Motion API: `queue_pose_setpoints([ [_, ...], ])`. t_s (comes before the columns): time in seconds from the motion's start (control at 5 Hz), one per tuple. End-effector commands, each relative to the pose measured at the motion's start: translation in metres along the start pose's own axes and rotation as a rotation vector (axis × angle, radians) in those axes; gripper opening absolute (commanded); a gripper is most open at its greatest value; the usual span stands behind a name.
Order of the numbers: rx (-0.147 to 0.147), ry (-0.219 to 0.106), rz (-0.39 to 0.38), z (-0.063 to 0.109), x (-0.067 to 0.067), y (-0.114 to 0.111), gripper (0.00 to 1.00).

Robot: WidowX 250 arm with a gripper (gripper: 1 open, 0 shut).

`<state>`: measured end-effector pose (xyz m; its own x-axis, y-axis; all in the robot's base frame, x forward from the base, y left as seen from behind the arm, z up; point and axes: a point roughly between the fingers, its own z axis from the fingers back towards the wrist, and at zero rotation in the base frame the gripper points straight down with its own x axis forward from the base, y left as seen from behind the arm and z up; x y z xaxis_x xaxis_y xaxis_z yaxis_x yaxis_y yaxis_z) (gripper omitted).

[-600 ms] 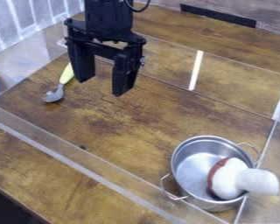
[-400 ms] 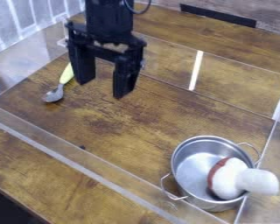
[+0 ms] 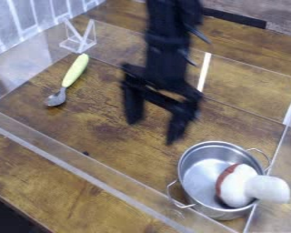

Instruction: Remove the mushroom from the silver pot and put it on the table

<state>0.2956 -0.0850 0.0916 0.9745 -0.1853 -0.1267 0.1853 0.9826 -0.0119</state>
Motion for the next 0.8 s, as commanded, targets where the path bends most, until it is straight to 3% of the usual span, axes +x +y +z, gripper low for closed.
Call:
queue_pose_setpoints([
  [0.0,0.014,-0.075,-0.071,0.011,0.020,-0.043,1.00],
  [0.2,0.023,-0.083,-0.109,0.004,0.034,-0.067,1.00],
  [0.6,0.036,-0.075,-0.133,-0.017,0.051,-0.066,1.00],
])
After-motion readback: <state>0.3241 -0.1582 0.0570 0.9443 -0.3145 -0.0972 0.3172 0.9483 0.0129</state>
